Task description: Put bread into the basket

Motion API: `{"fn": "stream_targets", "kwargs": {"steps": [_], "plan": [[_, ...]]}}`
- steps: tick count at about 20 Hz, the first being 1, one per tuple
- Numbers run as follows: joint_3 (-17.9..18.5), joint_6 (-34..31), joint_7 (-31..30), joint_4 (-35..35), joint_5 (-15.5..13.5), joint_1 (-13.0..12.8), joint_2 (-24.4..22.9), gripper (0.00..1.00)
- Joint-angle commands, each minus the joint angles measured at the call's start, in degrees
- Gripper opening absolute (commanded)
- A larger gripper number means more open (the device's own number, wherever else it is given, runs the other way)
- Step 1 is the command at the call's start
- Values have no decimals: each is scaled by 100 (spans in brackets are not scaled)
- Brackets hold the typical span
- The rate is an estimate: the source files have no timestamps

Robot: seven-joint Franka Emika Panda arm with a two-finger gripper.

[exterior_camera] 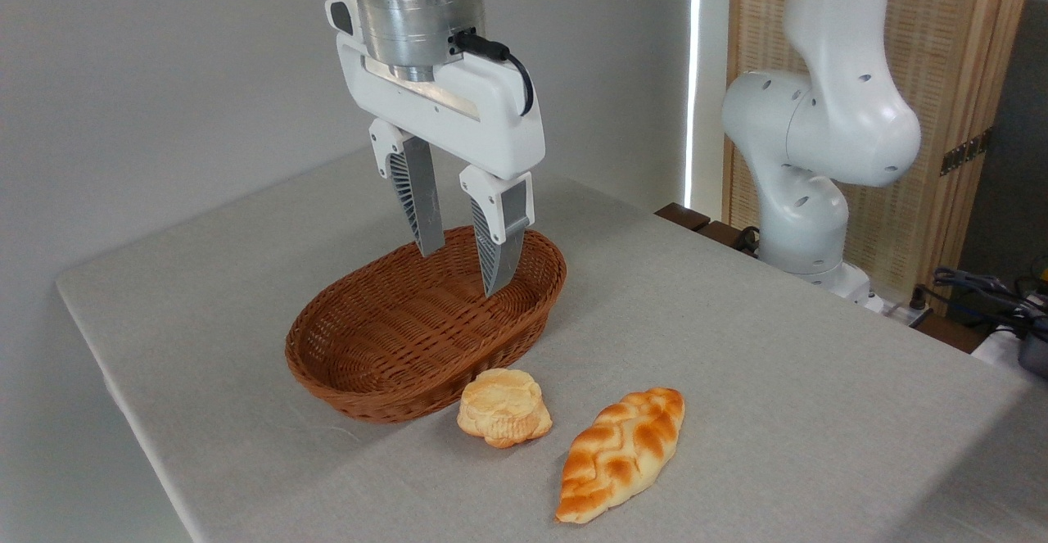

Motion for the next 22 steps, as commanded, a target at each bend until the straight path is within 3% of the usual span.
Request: {"fn": "stream_targets", "kwargs": {"steps": [1,16,19,22], "plan": [[54,-150,117,73,-116,-3,-16,100],[-34,-211,170,56,-116,-64,229,100],[-25,-194,388,-58,-116,-64,247,100],[27,-80,1046,-138,-19,-29,247,100]]}}
